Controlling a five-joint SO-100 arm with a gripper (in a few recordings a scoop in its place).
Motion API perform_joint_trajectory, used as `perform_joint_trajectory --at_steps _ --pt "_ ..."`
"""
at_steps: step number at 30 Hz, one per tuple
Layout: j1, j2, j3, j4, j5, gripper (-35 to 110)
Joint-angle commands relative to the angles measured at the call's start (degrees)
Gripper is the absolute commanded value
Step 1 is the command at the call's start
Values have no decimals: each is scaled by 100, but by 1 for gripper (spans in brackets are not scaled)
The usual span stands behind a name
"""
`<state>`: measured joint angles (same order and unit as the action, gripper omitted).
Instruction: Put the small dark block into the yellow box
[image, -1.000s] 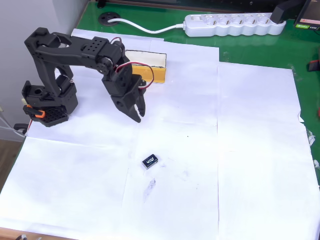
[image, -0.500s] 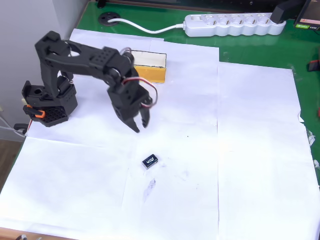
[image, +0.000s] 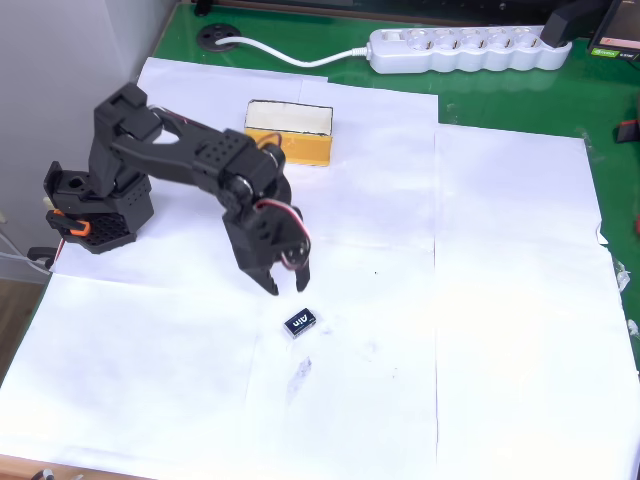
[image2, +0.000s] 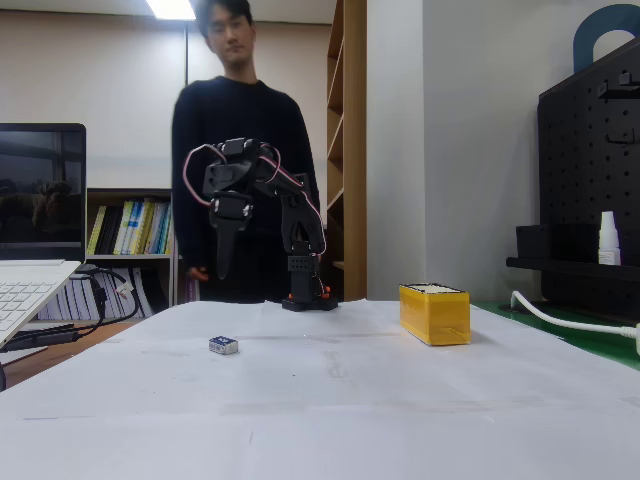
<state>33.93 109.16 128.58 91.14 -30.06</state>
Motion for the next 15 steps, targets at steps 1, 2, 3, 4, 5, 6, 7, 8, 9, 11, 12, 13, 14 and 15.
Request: perform_joint_trajectory --at_steps 1,2,3,4,5,6,7,8,9,11,12,13,14,15 --pt "185 220 721 0 404 10" --pt "202 316 756 -35 545 11" --pt "220 413 809 -53 668 12" --pt "220 501 844 -53 747 12" --pt "220 598 861 -70 853 12" --pt "220 721 940 -79 932 12" --pt "220 879 1037 -88 1037 12" --pt "229 1055 1143 -88 1143 12" --pt "237 1222 1222 -97 1266 12" --pt "220 1477 1266 -26 1406 12" --pt "193 1556 1257 26 1459 12" --pt "158 1608 1222 88 1503 12" --pt "123 1652 1178 114 1556 12" --pt "88 1679 1143 149 1644 12"
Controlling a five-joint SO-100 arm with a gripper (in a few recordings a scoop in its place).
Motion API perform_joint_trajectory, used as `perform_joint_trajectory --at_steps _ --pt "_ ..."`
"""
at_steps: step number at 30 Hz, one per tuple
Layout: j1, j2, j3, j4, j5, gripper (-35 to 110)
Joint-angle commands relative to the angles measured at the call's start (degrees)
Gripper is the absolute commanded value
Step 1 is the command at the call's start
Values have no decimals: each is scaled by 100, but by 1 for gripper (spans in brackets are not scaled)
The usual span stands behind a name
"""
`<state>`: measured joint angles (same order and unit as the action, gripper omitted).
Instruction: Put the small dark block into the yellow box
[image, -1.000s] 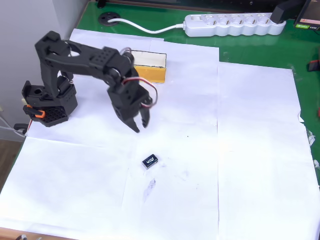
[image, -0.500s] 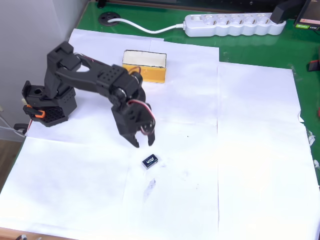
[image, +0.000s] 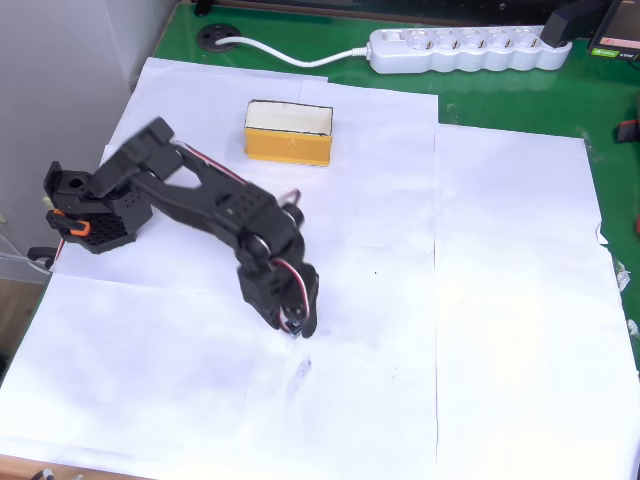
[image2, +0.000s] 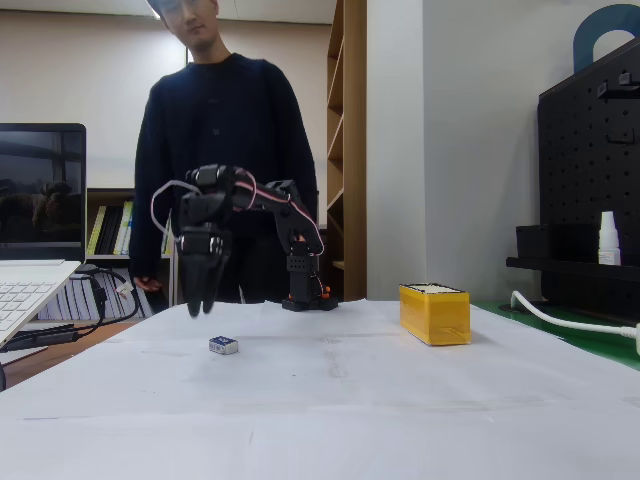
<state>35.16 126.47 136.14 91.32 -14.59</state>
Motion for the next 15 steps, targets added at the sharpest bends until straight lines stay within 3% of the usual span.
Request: perform_joint_trajectory --at_steps 1,15 --pt "-62 -26 369 149 229 13" --pt "-281 79 316 -35 1459 21"
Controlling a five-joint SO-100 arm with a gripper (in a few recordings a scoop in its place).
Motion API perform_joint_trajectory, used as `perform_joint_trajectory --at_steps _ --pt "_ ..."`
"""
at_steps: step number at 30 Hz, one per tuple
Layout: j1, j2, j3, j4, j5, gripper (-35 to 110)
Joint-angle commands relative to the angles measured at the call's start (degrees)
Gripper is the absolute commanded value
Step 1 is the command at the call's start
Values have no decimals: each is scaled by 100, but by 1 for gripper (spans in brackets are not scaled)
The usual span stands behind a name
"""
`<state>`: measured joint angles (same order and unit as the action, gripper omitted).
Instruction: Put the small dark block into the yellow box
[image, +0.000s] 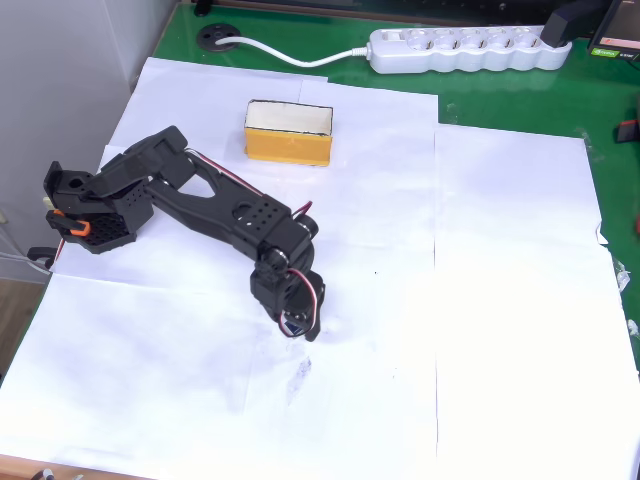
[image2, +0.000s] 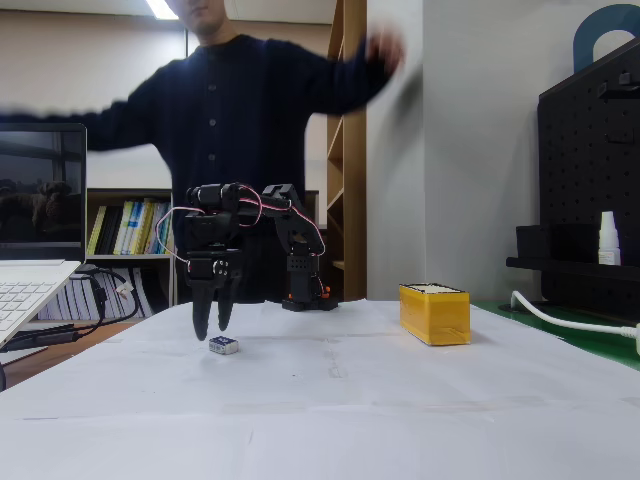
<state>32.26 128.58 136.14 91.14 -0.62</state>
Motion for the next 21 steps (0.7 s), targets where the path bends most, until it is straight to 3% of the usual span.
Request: perform_joint_trajectory --at_steps 1,21 --pt "18 -97 308 -26 132 21" --pt "-264 9 -35 -272 1608 17"
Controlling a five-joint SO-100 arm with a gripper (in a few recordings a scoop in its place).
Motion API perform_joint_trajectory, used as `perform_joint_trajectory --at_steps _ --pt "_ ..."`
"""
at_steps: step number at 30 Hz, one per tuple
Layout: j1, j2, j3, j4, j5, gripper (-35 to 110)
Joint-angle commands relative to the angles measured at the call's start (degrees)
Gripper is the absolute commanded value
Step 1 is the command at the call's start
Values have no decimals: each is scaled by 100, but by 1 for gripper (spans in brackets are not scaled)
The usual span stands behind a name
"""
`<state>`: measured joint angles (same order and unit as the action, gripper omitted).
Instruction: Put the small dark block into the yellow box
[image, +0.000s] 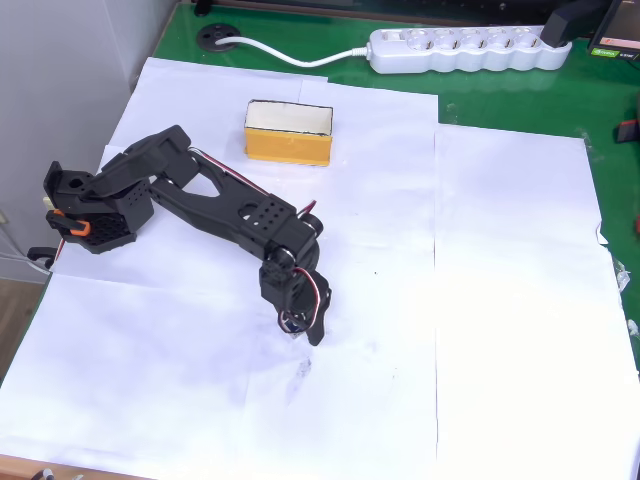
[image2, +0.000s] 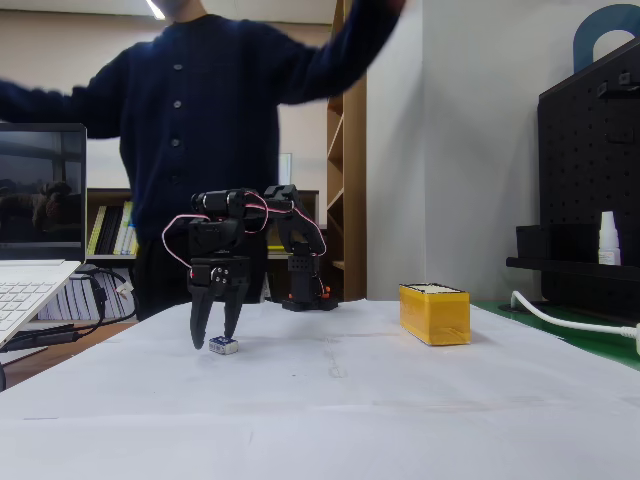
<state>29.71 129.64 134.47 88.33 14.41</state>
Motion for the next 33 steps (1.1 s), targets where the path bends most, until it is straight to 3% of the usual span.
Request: perform_joint_trajectory --at_steps 1,15,27,33 --pt "-9 -97 123 18 114 16" --pt "88 -97 -211 -114 211 0" --pt "97 -378 -308 -123 0 0" --pt "141 -853 185 510 -88 0"
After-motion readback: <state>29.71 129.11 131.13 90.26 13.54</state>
